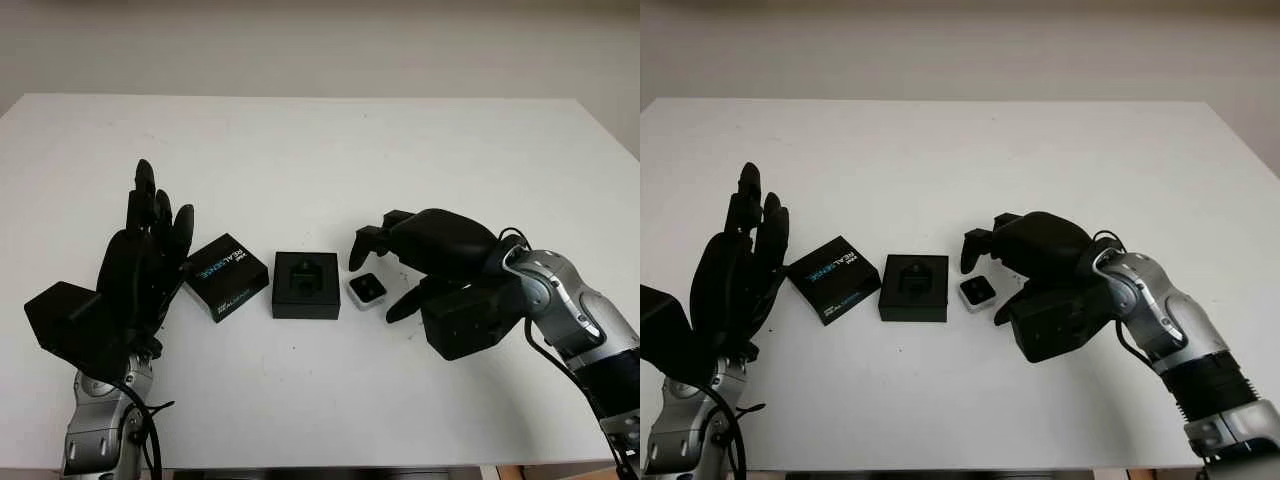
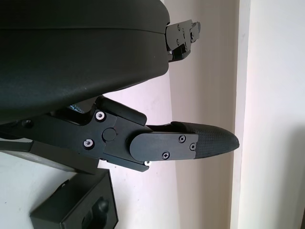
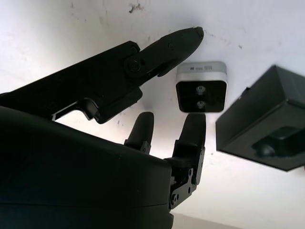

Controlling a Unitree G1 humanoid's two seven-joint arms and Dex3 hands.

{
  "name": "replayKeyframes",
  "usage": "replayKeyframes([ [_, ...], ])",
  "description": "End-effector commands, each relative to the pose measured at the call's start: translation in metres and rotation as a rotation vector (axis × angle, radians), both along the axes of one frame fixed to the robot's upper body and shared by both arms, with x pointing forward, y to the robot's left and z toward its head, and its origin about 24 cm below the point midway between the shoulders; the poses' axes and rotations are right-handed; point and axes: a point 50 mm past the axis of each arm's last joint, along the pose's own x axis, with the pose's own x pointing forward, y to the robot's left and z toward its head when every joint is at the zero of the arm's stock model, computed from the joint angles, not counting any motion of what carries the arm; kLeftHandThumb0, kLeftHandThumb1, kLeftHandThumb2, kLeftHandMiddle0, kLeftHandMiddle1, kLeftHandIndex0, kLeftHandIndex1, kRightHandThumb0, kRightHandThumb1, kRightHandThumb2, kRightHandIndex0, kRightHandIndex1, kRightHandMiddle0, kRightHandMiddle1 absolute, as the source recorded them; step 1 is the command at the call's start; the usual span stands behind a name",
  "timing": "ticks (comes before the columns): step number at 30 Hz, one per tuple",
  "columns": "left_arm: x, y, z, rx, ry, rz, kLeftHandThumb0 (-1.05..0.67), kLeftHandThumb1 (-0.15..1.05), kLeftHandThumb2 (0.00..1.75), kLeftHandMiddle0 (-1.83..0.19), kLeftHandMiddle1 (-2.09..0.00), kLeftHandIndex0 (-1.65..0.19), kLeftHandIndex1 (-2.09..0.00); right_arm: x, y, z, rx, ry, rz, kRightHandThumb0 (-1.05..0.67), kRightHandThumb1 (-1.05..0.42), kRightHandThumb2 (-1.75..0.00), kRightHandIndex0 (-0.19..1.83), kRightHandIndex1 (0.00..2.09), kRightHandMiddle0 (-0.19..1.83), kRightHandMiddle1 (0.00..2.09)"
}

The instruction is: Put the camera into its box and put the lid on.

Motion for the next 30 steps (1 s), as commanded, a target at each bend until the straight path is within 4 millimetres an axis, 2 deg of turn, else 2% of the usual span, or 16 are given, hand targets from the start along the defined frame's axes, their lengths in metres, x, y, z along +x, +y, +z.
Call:
replayKeyframes([
  [1,-0.001,0.001,0.002,0.014,-0.007,-0.003,-0.73,1.05,0.42,0.19,0.00,0.19,0.00,0.001,0.000,-0.002,-0.006,-0.008,0.008,-0.56,-0.84,-0.05,0.14,1.40,0.23,1.23],
  [10,0.000,0.000,0.001,-0.008,0.006,-0.006,-0.72,1.05,0.40,0.19,0.00,0.19,0.00,0.002,0.001,-0.009,-0.015,-0.008,0.023,-0.50,-0.87,-0.06,0.21,1.24,0.25,1.25],
  [21,0.000,0.001,0.000,-0.006,0.005,-0.006,-0.72,1.05,0.40,0.19,0.00,0.19,0.00,0.004,0.001,-0.016,0.039,-0.005,0.031,-0.46,-0.89,-0.06,0.23,1.51,0.31,1.31],
  [30,0.000,-0.001,0.000,-0.004,0.006,-0.004,-0.73,1.05,0.40,0.19,0.00,0.19,0.00,0.004,0.000,-0.016,0.072,0.022,0.018,-0.47,-0.90,-0.05,0.23,1.40,0.29,1.31],
])
